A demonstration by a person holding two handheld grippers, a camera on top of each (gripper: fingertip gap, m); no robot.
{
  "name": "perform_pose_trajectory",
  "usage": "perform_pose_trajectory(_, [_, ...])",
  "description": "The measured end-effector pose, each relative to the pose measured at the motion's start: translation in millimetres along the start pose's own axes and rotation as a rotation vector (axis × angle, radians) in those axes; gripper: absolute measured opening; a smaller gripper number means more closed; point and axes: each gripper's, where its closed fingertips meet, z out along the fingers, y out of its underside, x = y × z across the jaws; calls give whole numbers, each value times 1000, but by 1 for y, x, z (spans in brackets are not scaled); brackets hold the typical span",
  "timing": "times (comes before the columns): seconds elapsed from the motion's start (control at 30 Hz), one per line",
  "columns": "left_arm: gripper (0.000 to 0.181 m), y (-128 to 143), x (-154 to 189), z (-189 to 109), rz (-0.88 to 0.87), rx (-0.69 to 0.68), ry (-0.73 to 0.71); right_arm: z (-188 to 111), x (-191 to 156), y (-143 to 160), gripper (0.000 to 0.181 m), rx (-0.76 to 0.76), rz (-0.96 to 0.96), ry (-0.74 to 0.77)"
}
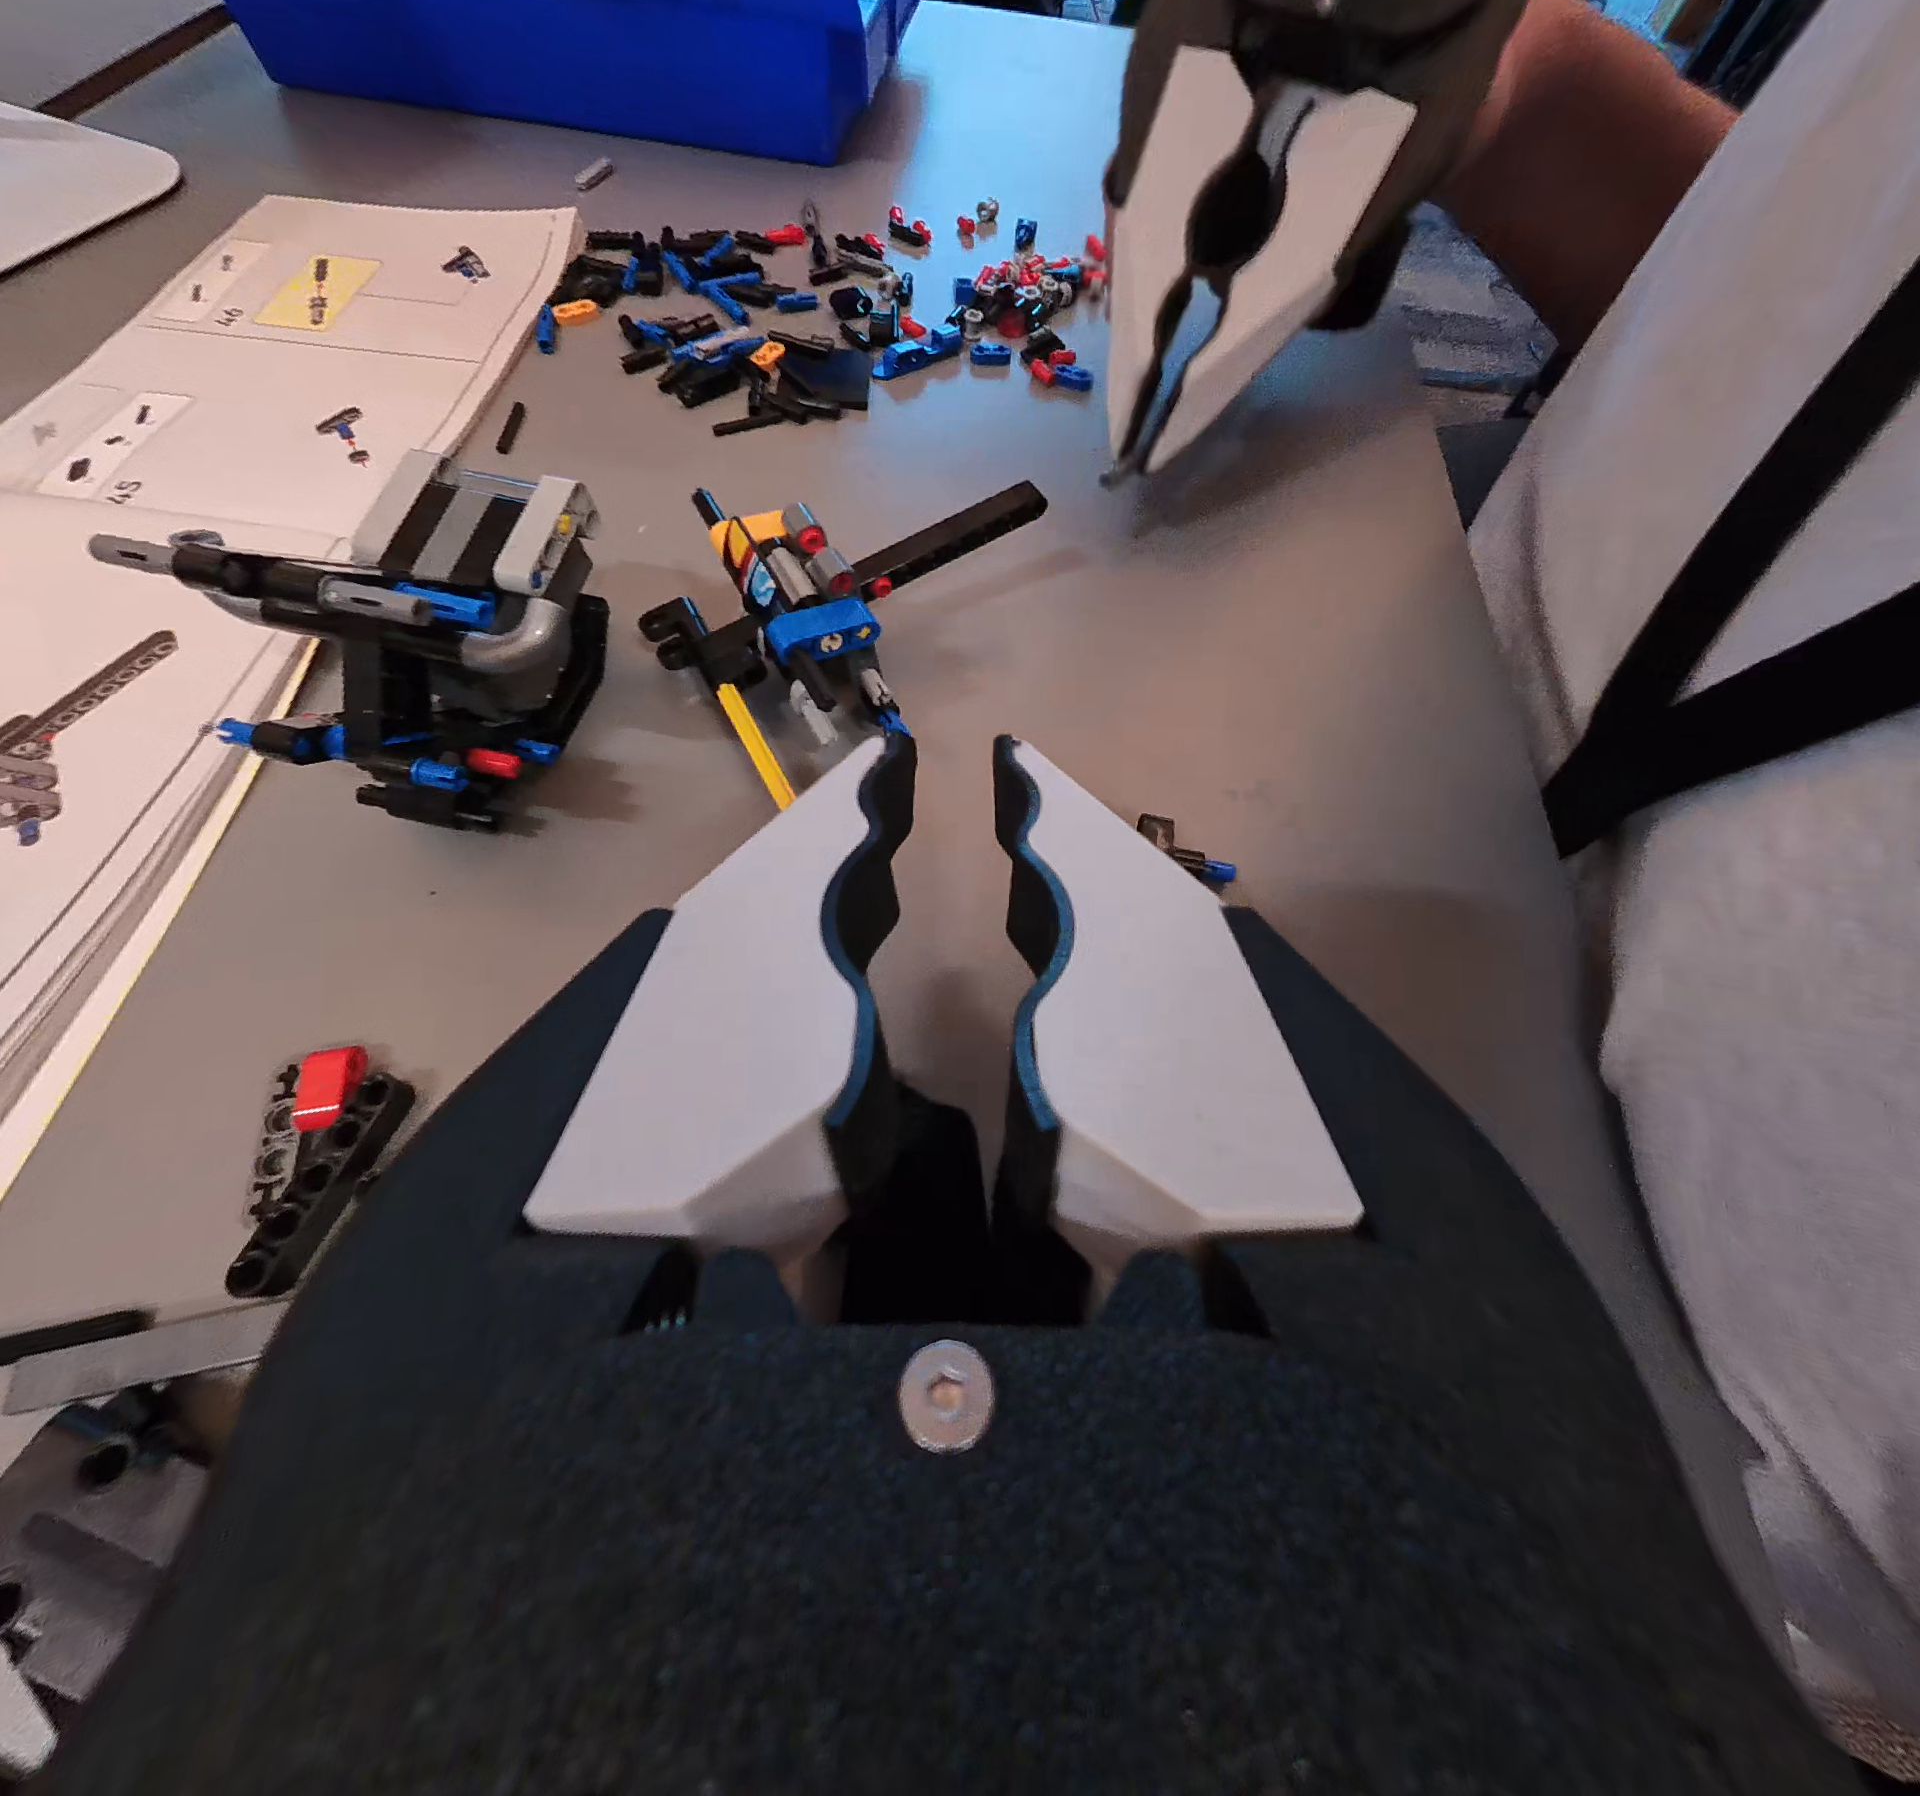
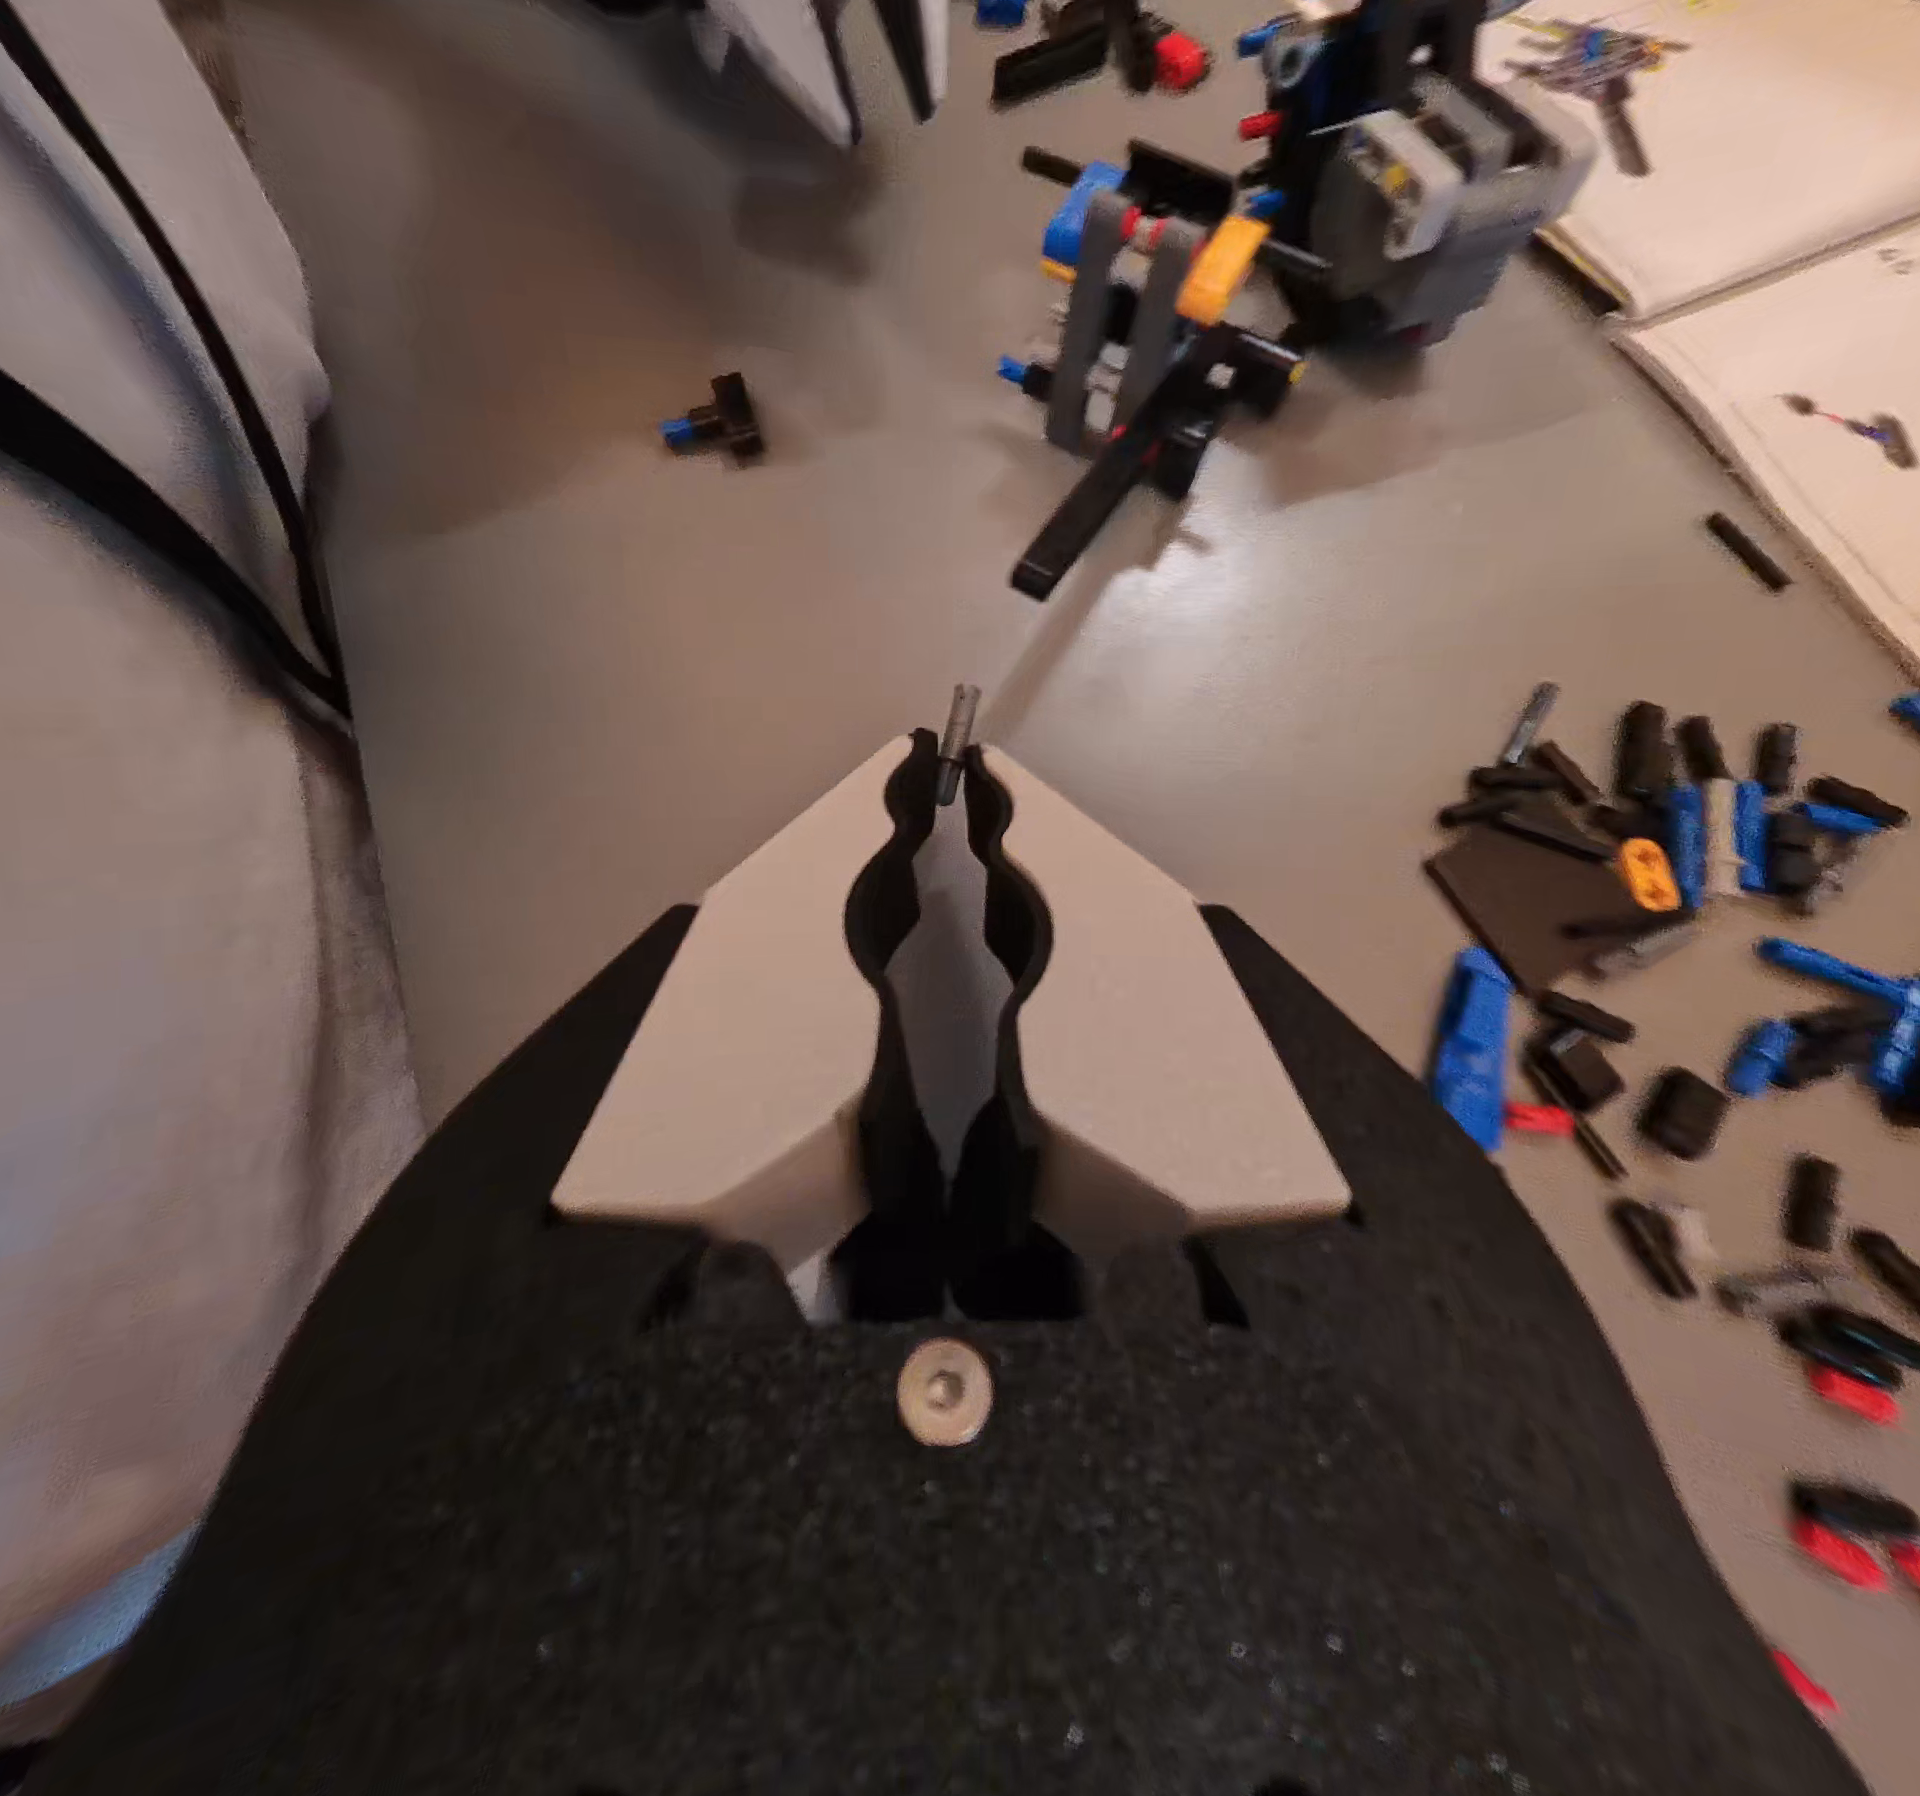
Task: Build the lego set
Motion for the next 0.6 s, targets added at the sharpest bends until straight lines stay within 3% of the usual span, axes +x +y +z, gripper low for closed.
perform_pose_trajectory(0.33, [12, 3, 0, 4, 77, -28, -75, 40, -38, -4, 4, -69, -132, 19])
perform_pose_trajectory(0.6, [7, 4, -16, 1, 132, -39, -192, 50, -39, -7, 4, -77, -183, 50])
